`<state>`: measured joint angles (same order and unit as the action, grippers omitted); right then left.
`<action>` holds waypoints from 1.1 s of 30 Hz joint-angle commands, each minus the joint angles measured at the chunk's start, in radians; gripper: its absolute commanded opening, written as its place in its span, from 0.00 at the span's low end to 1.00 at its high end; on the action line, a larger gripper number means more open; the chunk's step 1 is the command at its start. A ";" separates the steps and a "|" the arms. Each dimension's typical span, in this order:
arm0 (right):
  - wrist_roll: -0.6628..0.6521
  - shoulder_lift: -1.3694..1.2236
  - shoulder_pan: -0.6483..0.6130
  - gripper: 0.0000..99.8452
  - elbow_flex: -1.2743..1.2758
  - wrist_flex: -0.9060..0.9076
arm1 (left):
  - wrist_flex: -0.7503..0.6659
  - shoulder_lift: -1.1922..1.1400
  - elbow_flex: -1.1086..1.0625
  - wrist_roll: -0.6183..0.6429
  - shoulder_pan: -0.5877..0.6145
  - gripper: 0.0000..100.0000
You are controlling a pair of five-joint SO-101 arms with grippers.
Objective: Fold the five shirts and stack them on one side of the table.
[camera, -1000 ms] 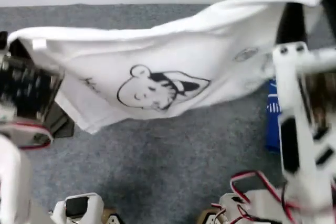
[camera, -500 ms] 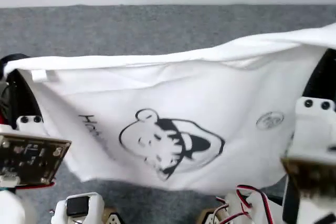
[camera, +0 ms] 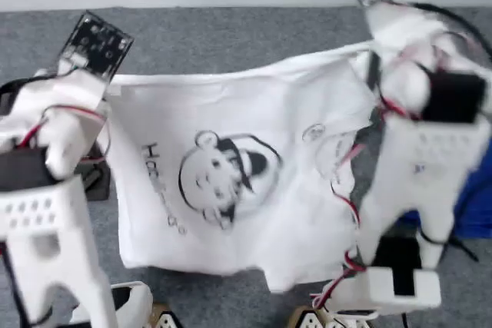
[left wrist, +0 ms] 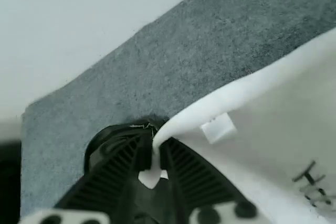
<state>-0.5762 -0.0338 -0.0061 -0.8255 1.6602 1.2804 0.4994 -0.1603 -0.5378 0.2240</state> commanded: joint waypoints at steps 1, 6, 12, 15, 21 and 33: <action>0.025 -0.077 -0.008 0.01 0.015 -0.159 | -0.206 -0.098 -0.035 -0.006 -0.002 0.01; 0.023 -0.223 -0.008 0.01 0.015 -0.351 | -0.451 -0.270 -0.033 -0.006 -0.002 0.01; 0.023 -0.375 -0.005 0.01 0.015 -0.628 | -0.651 -0.442 -0.001 -0.006 -0.002 0.01; 0.023 -0.423 -0.008 0.01 0.015 -0.742 | -0.660 -0.534 0.090 -0.006 -0.002 0.01; 0.023 -0.444 -0.022 0.01 0.015 -0.789 | -0.543 -0.658 0.288 -0.006 -0.012 0.01; -0.055 -0.328 -0.027 0.01 0.014 -0.236 | 0.026 -0.601 0.321 -0.124 -0.095 0.01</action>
<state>-0.6222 -0.4664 -0.0353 -0.8040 1.2827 1.1945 -0.1726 0.1112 -0.6483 0.1458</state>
